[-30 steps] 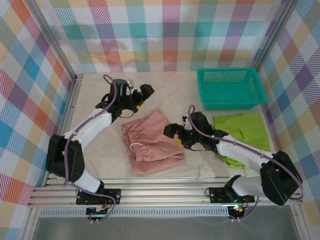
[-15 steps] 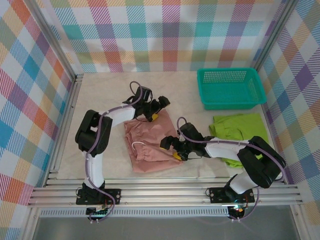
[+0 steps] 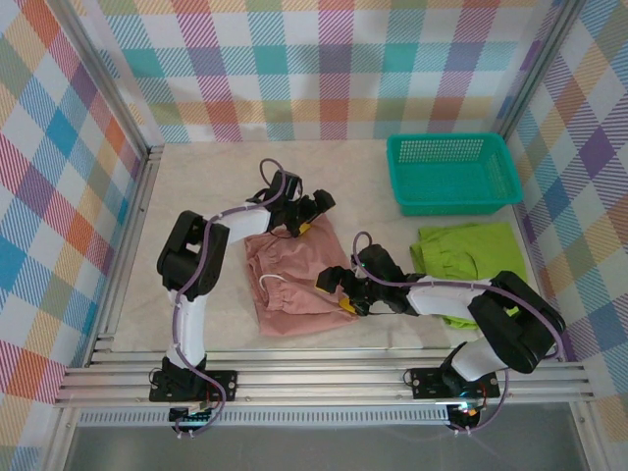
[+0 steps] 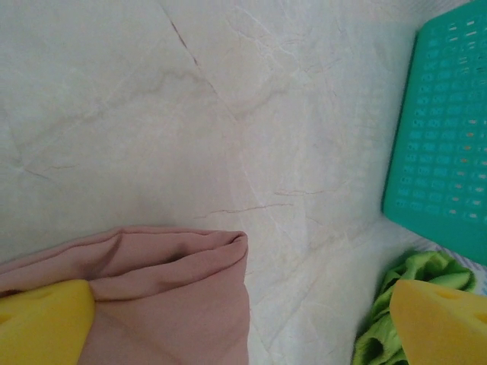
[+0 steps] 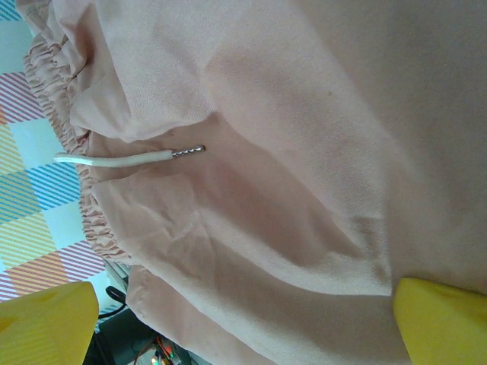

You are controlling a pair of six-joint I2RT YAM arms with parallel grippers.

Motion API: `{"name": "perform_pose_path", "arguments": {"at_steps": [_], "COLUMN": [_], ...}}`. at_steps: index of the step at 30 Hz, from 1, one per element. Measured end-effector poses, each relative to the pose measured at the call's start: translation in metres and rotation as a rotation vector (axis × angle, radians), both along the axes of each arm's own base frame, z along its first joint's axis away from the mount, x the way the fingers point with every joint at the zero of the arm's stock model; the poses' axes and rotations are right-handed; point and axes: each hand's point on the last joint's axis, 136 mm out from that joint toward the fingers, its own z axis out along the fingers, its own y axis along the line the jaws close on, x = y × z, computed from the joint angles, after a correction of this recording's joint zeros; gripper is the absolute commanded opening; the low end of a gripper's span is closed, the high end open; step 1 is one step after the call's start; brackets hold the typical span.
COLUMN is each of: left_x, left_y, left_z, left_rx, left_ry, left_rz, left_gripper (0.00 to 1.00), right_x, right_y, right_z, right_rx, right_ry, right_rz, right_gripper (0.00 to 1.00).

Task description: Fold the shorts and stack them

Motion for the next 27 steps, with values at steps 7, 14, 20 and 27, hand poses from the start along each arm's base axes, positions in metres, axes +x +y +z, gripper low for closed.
{"name": "perform_pose_path", "arguments": {"at_steps": [7, 14, 20, 27], "left_x": [-0.017, -0.110, -0.177, -0.216], "left_y": [0.052, 0.117, 0.145, 0.156], "left_z": [0.105, 0.201, 0.070, -0.003], "left_rx": [0.092, 0.083, 0.208, 0.247], "left_ry": [-0.148, -0.352, -0.066, 0.131], "left_rz": [0.022, 0.086, 0.083, 0.072], "left_gripper": [1.00, 1.00, 0.96, 0.94], "right_x": [0.003, 0.039, 0.064, 0.075], "right_y": [-0.005, -0.008, -0.008, 0.018], "right_z": [0.033, 0.108, 0.112, 0.073], "right_rx": [-0.043, -0.086, -0.165, -0.181], "right_ry": [-0.060, -0.269, -0.306, -0.193], "right_rz": [0.016, 0.064, 0.131, 0.239], "right_gripper": [1.00, 0.99, 1.00, 0.97]}}
